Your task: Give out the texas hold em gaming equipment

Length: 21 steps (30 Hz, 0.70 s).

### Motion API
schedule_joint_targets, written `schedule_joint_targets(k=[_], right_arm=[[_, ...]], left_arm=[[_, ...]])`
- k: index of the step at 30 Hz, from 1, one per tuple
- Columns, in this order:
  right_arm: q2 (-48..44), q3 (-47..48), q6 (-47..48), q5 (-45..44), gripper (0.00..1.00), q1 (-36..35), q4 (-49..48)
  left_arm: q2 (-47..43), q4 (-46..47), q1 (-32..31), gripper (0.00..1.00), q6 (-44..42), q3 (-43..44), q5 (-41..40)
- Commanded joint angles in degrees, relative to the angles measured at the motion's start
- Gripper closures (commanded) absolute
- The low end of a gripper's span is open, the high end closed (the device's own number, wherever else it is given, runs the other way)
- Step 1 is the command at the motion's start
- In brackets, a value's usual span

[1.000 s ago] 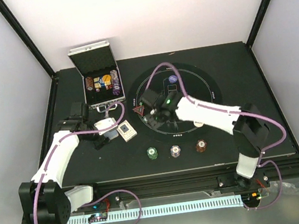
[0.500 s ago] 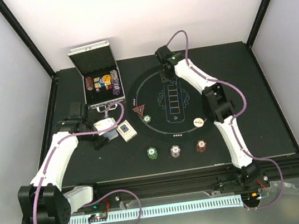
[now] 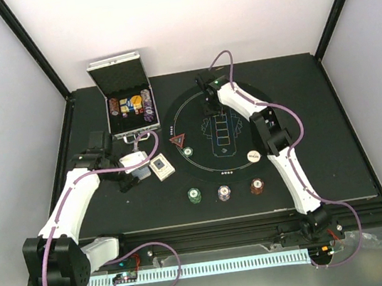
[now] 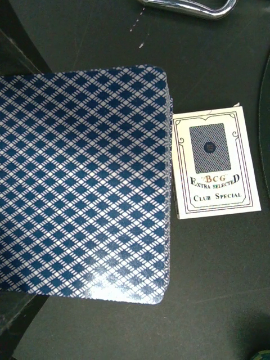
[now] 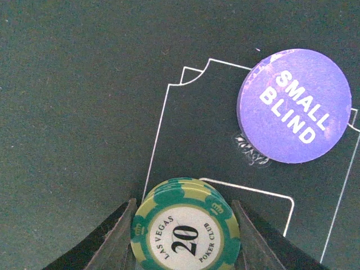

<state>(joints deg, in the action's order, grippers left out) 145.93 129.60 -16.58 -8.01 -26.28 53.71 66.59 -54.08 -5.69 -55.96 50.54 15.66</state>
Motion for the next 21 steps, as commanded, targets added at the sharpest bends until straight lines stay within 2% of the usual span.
schedule_joint_targets(k=[1,5,8,13,17,21], right_arm=[[-0.15,-0.92,-0.09,-0.36,0.86,0.63,-1.83],[1.00,0.75,0.35,-0.56,0.73,0.77,-1.06],[1.36,3.23,0.66,-1.22,0.52,0.79,0.52],[-3.74,2.26,1.11,-0.77,0.35,0.72,1.83],[-12.14,-5.35,0.64,-0.64,0.33,0.15,1.11],[-25.47,-22.36,-0.32,-0.31,0.32,-2.97,-4.11]], left_arm=[[-1.33,-1.11,0.28,0.99,-0.66,2.54,0.95],[-1.26,-1.03,0.30,0.99,-0.57,2.64,0.99],[-1.23,-0.98,0.33,0.98,-0.46,2.64,1.27],[-0.20,-0.76,0.26,0.99,-0.30,2.28,1.13],[0.13,-0.46,0.25,0.98,-0.13,2.12,1.13],[0.14,-0.24,0.30,0.98,-0.45,2.01,0.80]])
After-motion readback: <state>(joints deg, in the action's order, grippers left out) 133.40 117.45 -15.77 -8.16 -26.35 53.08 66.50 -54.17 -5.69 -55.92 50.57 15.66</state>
